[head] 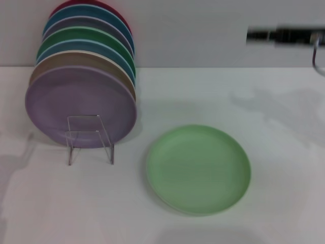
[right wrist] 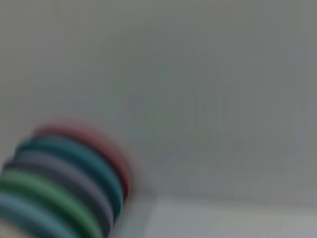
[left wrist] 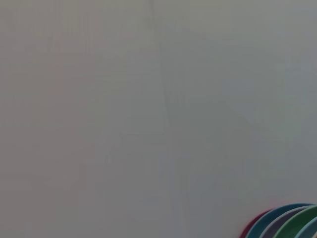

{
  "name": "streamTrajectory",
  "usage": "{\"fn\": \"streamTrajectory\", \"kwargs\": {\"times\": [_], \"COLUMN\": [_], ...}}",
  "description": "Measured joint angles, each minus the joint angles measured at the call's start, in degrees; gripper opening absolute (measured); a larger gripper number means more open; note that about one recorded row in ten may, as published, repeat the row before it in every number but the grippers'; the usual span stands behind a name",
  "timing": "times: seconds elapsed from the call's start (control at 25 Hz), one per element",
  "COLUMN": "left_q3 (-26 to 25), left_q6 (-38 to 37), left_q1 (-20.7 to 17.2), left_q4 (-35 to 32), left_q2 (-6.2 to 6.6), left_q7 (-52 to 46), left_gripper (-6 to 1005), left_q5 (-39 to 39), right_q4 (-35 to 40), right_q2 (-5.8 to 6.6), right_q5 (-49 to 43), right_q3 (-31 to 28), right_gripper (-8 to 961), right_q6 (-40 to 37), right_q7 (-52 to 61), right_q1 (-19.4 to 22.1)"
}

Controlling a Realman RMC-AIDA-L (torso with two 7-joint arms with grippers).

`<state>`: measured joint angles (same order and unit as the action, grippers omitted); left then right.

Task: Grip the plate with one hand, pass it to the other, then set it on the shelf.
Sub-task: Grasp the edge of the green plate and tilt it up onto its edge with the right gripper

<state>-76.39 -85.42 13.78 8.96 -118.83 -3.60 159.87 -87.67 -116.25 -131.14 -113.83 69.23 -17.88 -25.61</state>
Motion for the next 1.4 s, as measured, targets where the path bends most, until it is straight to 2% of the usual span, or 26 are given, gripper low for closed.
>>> {"fn": "streamTrajectory", "kwargs": {"times": [0.04, 0.16, 0.2, 0.44, 1.0, 1.4], "left_q3": [0.0, -0.5, -0.6, -1.0, -1.0, -1.1], "left_q6": [0.0, 1.0, 1.1, 1.3, 1.8, 2.1], "left_q1": [0.0, 0.3, 0.4, 0.6, 0.9, 1.1], "left_q4": [0.0, 0.0, 0.0, 0.0, -0.3, -0.5], "left_q2": [0.00, 0.00, 0.01, 0.05, 0.19, 0.18], "left_q7": [0.0, 0.0, 0.0, 0.1, 0.2, 1.3], "left_gripper": [809, 809, 809, 809, 808, 808], "left_q5": [0.0, 0.0, 0.0, 0.0, 0.0, 0.0], "right_q4": [0.0, 3.7, 5.6, 12.8, 30.1, 36.3], "right_q2": [0.00, 0.57, 0.72, 0.79, 0.80, 0.90], "right_q5": [0.0, -3.1, -6.8, -12.0, -12.3, -12.4], "right_q3": [0.0, -2.8, -2.9, -2.3, 1.4, 2.0], "right_gripper": [827, 826, 826, 826, 826, 826], "right_q6": [0.0, 9.4, 13.1, 17.3, 13.9, 11.7], "right_q7": [0.0, 1.9, 3.0, 3.3, 1.3, 0.6], "right_q1": [0.0, -3.4, -5.2, -9.1, -15.7, -18.0]}}
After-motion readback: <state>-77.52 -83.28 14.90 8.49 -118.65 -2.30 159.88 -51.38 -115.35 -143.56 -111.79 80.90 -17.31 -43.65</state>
